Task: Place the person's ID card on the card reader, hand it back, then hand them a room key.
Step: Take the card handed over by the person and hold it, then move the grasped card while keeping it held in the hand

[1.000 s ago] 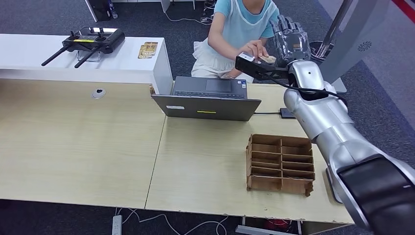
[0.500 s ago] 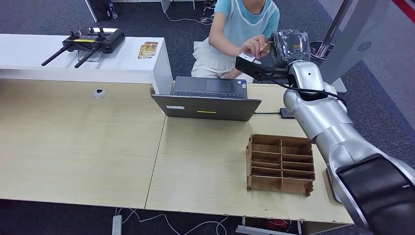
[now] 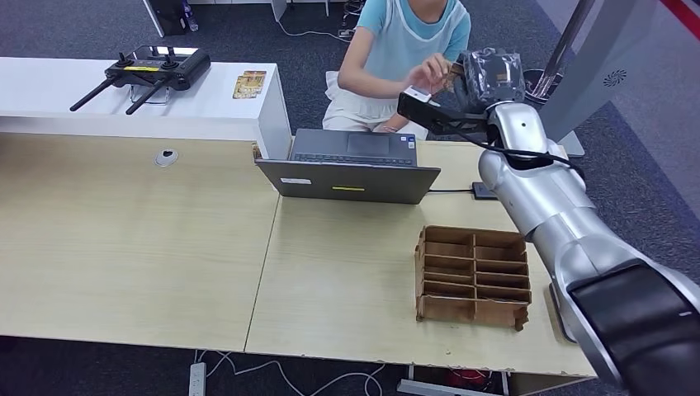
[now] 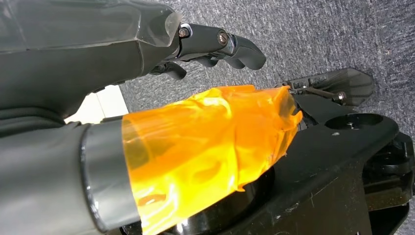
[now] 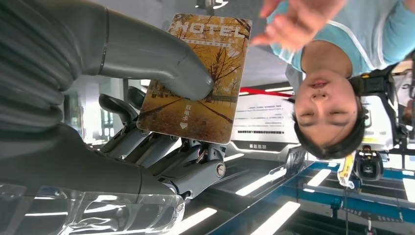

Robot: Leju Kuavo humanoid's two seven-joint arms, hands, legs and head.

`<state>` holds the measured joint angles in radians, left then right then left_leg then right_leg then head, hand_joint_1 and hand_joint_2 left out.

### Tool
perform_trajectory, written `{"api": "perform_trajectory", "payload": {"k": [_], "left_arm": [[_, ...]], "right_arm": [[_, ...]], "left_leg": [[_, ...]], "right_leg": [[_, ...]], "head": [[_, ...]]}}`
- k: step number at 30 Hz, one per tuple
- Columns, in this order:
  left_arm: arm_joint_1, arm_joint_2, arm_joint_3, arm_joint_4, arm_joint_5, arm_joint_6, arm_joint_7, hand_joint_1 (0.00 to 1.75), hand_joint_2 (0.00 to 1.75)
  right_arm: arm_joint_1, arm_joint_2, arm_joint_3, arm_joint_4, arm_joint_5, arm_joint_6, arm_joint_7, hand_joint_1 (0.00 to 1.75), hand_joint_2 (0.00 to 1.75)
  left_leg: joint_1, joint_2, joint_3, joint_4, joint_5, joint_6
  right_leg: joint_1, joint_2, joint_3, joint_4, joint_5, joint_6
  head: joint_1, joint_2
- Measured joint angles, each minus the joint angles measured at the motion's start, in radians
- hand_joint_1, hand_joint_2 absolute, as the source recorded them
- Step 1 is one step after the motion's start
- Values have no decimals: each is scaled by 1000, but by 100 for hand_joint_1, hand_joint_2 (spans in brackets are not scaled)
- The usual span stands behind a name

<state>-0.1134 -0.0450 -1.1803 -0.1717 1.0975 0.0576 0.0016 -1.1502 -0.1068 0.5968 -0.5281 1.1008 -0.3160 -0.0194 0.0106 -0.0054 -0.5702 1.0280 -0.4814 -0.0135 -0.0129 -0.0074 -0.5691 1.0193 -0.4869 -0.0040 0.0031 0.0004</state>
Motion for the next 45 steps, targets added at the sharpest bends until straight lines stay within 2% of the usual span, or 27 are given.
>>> {"api": "perform_trajectory", "payload": {"k": [8,13,16,23,26,34,45], "left_arm": [[5,0,0,0,18,6,-3,0,0],[7,0,0,0,40,9,-4,0,0],[10,0,0,0,53,12,-4,0,0],[12,3,0,0,69,15,-4,0,0],[12,3,0,0,73,14,-8,0,0],[14,1,0,0,94,15,-18,0,0],[21,2,1,0,126,19,-25,0,0]], "right_arm": [[22,-11,-61,-48,-114,-13,-54,175,175],[74,-41,-135,-140,-270,36,-119,175,175],[107,-57,-193,-206,-441,149,-160,175,175],[125,-59,-334,-278,-943,592,-172,175,175],[117,-62,-361,-279,-1069,669,-173,175,175],[111,-127,-365,-305,-1154,644,-192,175,175],[167,-279,-355,-312,-1231,703,-179,175,175]], "left_leg": [[0,0,0,0,0,0],[0,0,0,0,0,0],[0,0,-1,0,0,0],[0,0,-1,0,0,0],[0,0,0,0,0,0],[0,-1,-1,0,0,0],[0,-2,-2,1,0,0]], "right_leg": [[0,0,0,0,0,0],[0,0,0,0,0,0],[0,0,0,0,0,0],[0,0,-1,0,0,0],[0,0,-1,0,0,0],[0,-1,-1,-1,1,1],[0,-1,-1,-2,1,1]], "head": [[0,0],[0,0],[0,0],[0,0],[0,0],[0,0],[0,0]]}}
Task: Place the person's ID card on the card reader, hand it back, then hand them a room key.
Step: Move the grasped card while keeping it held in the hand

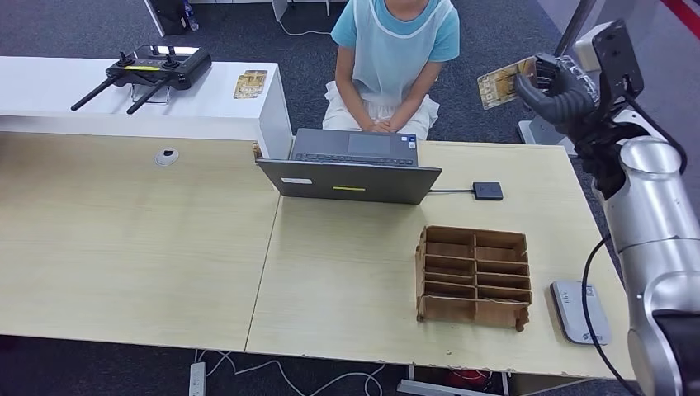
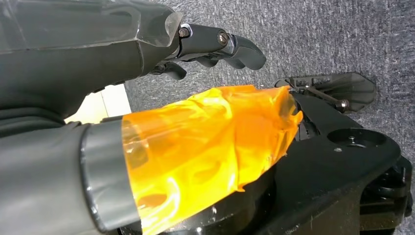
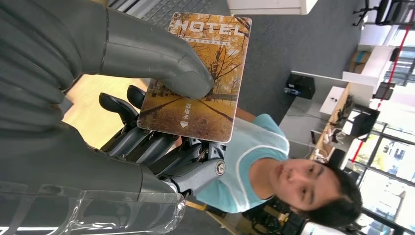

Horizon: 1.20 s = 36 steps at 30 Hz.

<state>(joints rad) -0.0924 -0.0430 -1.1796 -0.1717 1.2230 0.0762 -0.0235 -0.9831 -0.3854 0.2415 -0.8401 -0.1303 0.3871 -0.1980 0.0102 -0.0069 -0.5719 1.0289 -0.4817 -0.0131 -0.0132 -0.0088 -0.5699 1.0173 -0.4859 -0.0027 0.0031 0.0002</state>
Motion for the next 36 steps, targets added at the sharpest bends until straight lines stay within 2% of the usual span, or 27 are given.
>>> {"api": "perform_trajectory", "payload": {"k": [8,18,25,36], "left_arm": [[5,1,0,0,20,3,-3,0,0],[8,4,0,0,40,8,-14,0,0],[8,5,0,0,48,7,-21,0,0],[8,6,0,0,52,7,-23,0,0]], "right_arm": [[107,-127,-1,-25,-79,28,-30,175,175],[298,-262,-73,-110,-147,45,-36,175,175],[430,-294,-135,-134,-135,19,-60,175,175],[571,-295,-201,-138,-79,-17,-82,175,175]], "left_leg": [[0,-1,-1,0,0,0],[0,-2,-1,0,-1,1],[0,-2,-1,0,-1,1],[0,-2,-1,0,-1,1]], "right_leg": [[0,-1,0,0,0,0],[0,-1,0,0,0,0],[0,-1,0,0,0,0],[0,-1,0,0,0,0]], "head": [[0,0],[0,0],[0,0],[0,0]]}}
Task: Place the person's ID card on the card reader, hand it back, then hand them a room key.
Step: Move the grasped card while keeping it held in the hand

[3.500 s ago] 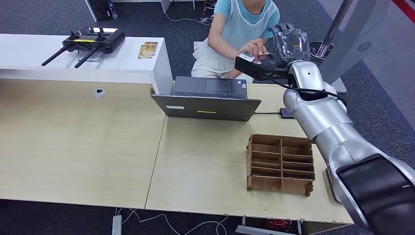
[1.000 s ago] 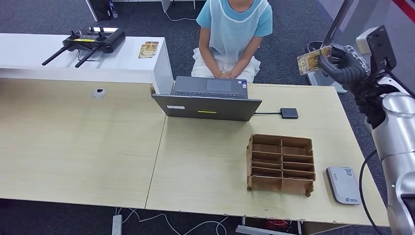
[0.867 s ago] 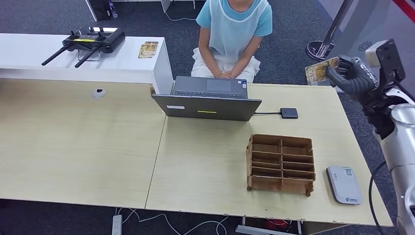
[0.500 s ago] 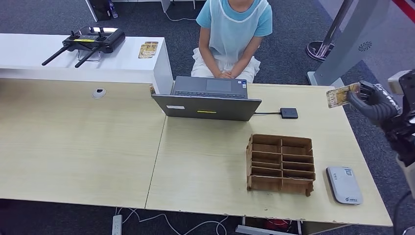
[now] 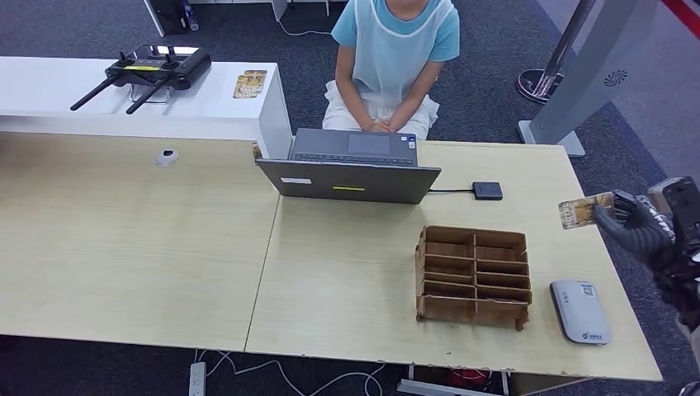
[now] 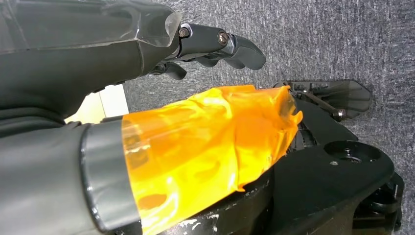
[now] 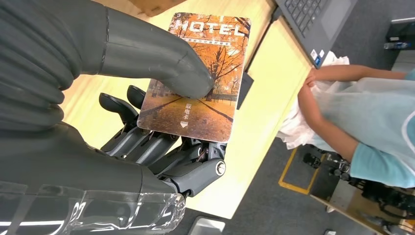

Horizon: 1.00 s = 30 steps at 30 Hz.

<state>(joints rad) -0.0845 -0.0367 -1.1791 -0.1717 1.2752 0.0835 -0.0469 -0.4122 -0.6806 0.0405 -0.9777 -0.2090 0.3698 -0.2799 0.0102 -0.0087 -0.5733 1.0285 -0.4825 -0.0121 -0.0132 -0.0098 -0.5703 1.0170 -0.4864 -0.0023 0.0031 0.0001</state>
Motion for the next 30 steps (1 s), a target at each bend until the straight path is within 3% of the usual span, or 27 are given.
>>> {"api": "perform_trajectory", "payload": {"k": [11,30], "left_arm": [[0,0,0,0,6,0,5,0,0],[0,8,0,0,26,1,9,0,0]], "right_arm": [[68,25,-64,28,64,-45,-4,175,175],[167,13,-254,57,48,1,-22,175,175]], "left_leg": [[0,0,0,0,0,0],[0,0,0,0,0,0]], "right_leg": [[0,0,0,0,0,0],[0,0,-1,0,0,0]], "head": [[0,0],[0,0]]}}
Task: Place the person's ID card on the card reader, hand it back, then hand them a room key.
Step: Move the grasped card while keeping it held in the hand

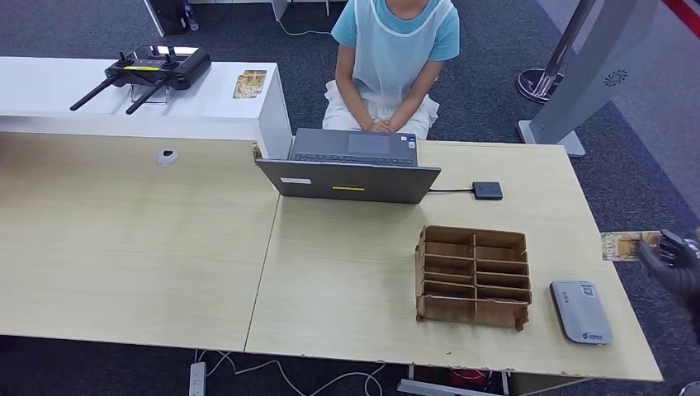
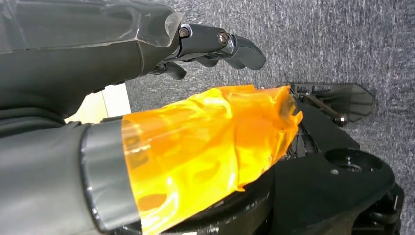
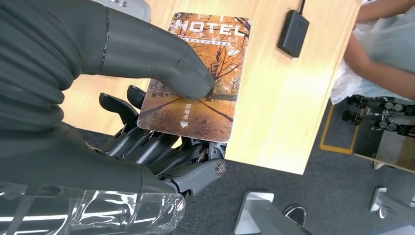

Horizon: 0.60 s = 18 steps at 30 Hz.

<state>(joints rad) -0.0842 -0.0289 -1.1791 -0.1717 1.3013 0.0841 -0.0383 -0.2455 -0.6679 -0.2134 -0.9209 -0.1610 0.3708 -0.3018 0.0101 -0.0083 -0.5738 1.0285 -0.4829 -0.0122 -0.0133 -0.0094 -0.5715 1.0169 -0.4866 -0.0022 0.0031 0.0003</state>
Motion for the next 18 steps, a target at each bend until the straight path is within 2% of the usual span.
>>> {"api": "perform_trajectory", "payload": {"k": [9,18], "left_arm": [[0,0,0,0,7,-10,-13,0,0],[0,1,-1,0,5,-10,4,0,0]], "right_arm": [[90,-1,-63,-6,32,40,-12,175,175],[129,5,-70,-22,104,44,7,175,175]], "left_leg": [[0,0,0,0,0,0],[0,1,0,0,0,0]], "right_leg": [[0,0,0,0,0,0],[0,0,0,0,0,0]], "head": [[0,0],[0,0]]}}
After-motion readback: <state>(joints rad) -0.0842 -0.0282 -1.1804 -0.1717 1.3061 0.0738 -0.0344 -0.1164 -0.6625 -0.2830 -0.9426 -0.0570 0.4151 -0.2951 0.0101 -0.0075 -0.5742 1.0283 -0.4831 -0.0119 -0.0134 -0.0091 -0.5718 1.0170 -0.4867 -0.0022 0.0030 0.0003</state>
